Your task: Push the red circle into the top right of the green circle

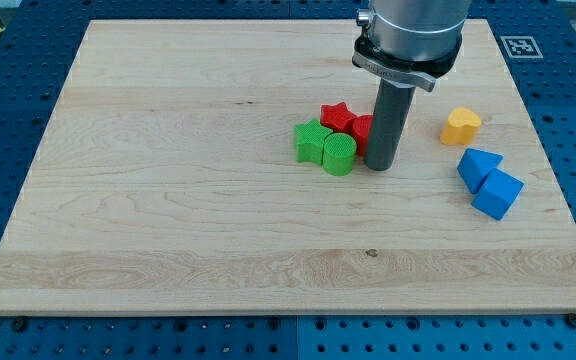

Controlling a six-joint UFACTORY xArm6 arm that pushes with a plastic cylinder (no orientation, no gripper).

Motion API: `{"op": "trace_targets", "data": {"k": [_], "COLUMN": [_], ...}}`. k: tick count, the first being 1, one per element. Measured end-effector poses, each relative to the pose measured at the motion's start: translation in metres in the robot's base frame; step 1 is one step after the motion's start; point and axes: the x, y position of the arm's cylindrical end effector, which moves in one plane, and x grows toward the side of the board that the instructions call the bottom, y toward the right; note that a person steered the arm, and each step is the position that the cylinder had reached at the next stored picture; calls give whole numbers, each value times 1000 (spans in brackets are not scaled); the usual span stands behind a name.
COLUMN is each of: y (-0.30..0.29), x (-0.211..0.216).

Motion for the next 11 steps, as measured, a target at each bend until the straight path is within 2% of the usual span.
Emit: {"op": "trace_targets", "data": {"k": [3,4,5,11], "y": [27,26,24,-10], "x": [-13,-58,-68,-61]}}
